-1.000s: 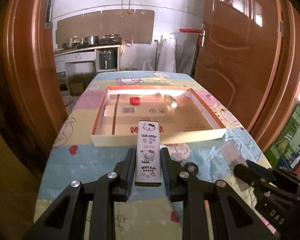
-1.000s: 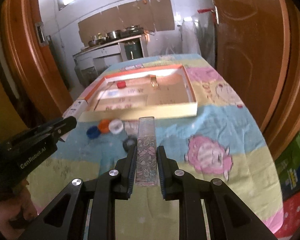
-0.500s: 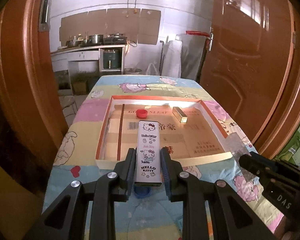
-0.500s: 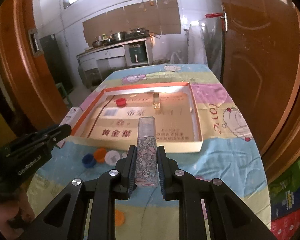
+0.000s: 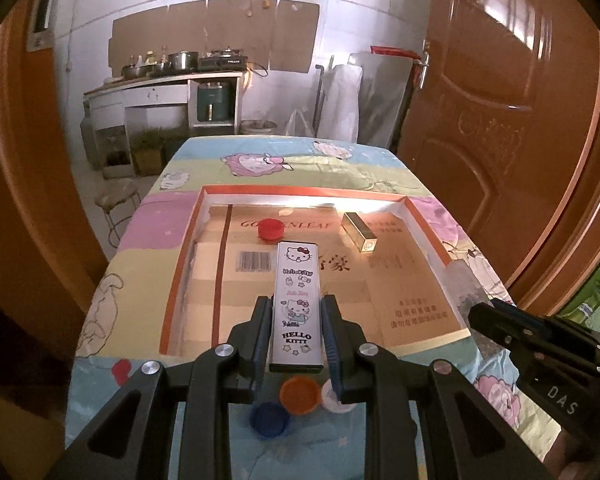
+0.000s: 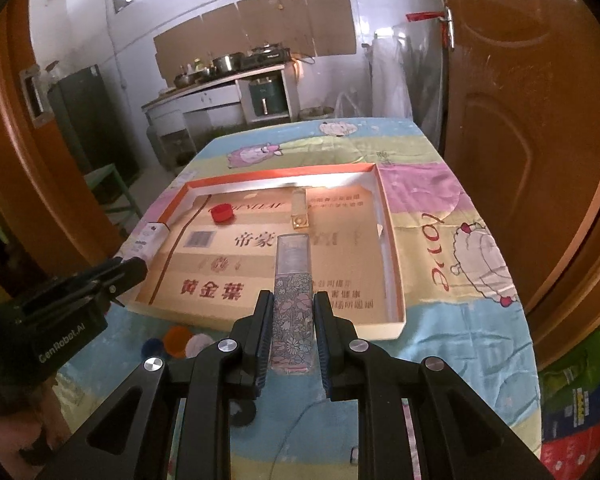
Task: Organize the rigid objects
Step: 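Carry the Hello Kitty box and clear tube with both grippers into the tray, then open the left gripper releasing the box while the right releases the tube, then withdraw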
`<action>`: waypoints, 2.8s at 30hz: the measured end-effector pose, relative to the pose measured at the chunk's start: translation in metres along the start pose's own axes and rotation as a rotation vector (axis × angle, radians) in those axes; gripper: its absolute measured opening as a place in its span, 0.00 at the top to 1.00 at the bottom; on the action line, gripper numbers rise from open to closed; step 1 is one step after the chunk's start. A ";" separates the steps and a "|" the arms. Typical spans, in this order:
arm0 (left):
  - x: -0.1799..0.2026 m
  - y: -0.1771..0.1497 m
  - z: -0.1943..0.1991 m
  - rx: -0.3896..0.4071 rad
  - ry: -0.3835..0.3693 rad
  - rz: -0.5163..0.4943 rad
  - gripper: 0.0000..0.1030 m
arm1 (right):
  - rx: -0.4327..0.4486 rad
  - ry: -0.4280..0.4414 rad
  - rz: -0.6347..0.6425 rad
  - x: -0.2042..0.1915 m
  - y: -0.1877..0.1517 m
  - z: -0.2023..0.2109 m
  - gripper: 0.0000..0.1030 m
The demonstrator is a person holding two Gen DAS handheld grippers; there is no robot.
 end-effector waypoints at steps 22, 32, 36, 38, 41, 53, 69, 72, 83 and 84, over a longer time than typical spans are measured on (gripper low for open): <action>0.017 0.053 -0.078 -0.060 0.031 -0.034 0.75 | -0.058 -0.032 -0.020 0.021 0.054 -0.075 0.80; 0.013 0.064 -0.111 -0.104 0.025 -0.019 0.75 | -0.083 -0.036 -0.010 0.031 0.073 -0.103 0.80; 0.013 0.066 -0.125 -0.123 0.023 -0.018 0.76 | -0.100 -0.040 -0.004 0.034 0.078 -0.118 0.80; 0.013 0.067 -0.130 -0.129 0.025 -0.018 0.76 | -0.109 -0.040 -0.003 0.035 0.078 -0.125 0.80; 0.012 0.069 -0.137 -0.140 0.030 -0.015 0.76 | -0.119 -0.037 -0.001 0.035 0.082 -0.135 0.80; 0.009 0.058 -0.160 -0.213 0.026 -0.004 0.76 | -0.178 -0.032 0.017 0.032 0.079 -0.160 0.80; 0.004 0.056 -0.162 -0.249 -0.025 0.010 0.73 | -0.201 -0.020 0.017 0.029 0.074 -0.167 0.67; 0.005 0.057 -0.155 -0.226 -0.035 0.017 0.67 | -0.182 -0.024 0.027 0.027 0.074 -0.161 0.63; 0.006 0.056 -0.112 -0.148 -0.032 0.003 0.61 | -0.165 -0.030 0.012 0.027 0.067 -0.136 0.62; 0.006 0.056 -0.108 -0.143 -0.031 0.001 0.61 | -0.164 -0.029 0.010 0.027 0.065 -0.134 0.62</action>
Point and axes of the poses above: each gripper's, at about its wrist camera, not at the fingertips, and z roughly against the way its jaws point, x to its right, y to its top, the point moved 3 cm from there along -z, roughly the way its jaws point, and after that the axes turned 6 degrees about -y, right-handed, at the moved point
